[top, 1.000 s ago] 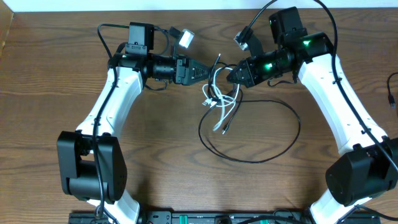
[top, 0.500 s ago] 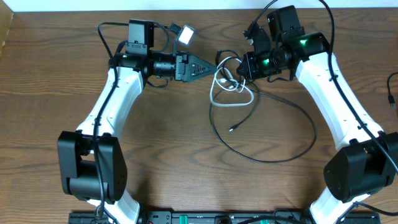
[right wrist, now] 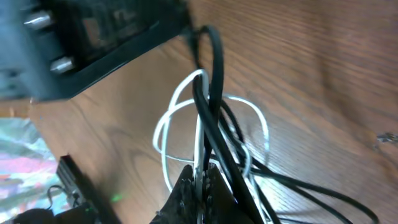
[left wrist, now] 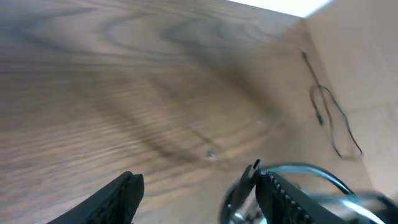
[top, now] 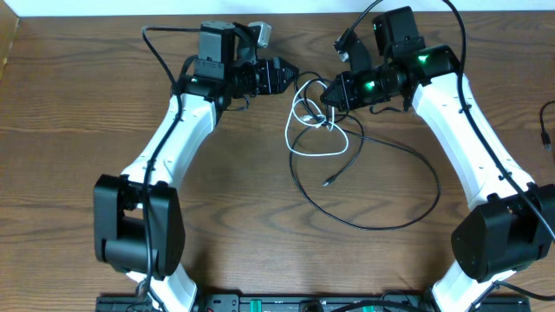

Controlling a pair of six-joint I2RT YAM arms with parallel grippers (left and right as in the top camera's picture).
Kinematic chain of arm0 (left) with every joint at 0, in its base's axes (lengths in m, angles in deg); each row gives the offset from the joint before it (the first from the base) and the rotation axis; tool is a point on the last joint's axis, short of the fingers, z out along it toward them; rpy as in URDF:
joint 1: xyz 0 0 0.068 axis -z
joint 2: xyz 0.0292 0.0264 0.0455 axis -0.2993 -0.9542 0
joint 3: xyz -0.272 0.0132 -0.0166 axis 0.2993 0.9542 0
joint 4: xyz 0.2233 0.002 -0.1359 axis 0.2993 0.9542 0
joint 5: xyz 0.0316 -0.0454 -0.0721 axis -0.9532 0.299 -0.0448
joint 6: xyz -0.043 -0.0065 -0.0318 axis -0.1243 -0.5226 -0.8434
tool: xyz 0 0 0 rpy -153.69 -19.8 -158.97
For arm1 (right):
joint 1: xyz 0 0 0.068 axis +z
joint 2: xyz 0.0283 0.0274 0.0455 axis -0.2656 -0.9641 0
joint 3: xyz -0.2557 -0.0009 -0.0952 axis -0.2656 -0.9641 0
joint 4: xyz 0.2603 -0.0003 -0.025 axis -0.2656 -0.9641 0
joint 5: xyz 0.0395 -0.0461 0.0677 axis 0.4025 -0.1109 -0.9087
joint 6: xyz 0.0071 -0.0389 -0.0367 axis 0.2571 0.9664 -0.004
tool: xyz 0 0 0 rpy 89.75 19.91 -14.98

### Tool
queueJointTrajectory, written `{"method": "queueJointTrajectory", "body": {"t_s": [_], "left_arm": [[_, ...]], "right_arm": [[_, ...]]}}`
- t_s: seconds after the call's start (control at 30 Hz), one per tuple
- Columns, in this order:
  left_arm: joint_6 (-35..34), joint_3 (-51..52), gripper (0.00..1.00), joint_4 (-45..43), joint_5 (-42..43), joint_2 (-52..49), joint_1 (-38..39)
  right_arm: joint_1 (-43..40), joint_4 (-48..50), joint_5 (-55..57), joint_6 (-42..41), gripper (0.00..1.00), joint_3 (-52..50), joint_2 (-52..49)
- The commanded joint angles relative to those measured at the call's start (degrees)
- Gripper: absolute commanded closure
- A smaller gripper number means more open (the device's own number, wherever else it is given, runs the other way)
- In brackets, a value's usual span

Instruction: Untangle cables

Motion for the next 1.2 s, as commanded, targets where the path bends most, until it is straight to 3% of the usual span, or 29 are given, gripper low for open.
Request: {"method": "queueJointTrajectory", "body": {"t_s": [0.0,0.3,0.47,0.7,0.87,1.03,1.17], "left_arm": [[-5.2,-0.4,0.37,-0.9,-4.7,-1.6,0.0],[-5.4,-0.4,0.37,-3.0,11.2,-1.6,0.0],[-3.0,-0.4,0.37,2.0,10.8,-1.6,-0.1],[-1.9,-0.5,0.38,-0.6,17.2,1.5,-2.9],[-1.7,-0.5,0.39,1.9,17.2,4.5,-5.4],[5.7,-0.4,0.39,14.7,15.1,4.7,-6.1],[7.1,-0.4,0.38,16.3,12.9,4.7,-5.0]], "right_arm": [[-0.1,0.2,-4.1,1.2,0.99,0.1,2.1],[-0.7,1.2,-4.1,1.1,0.99,0.1,4.7],[-0.7,2.0,-3.8,1.2,0.99,0.1,4.7],[-0.7,3.8,1.5,1.1,0.99,0.1,4.6],[-0.7,5.7,1.5,0.0,0.99,0.1,4.6],[-0.6,6.4,1.5,-0.2,0.99,0.1,4.6],[0.4,6.8,0.8,-0.2,0.99,0.1,4.6]]}}
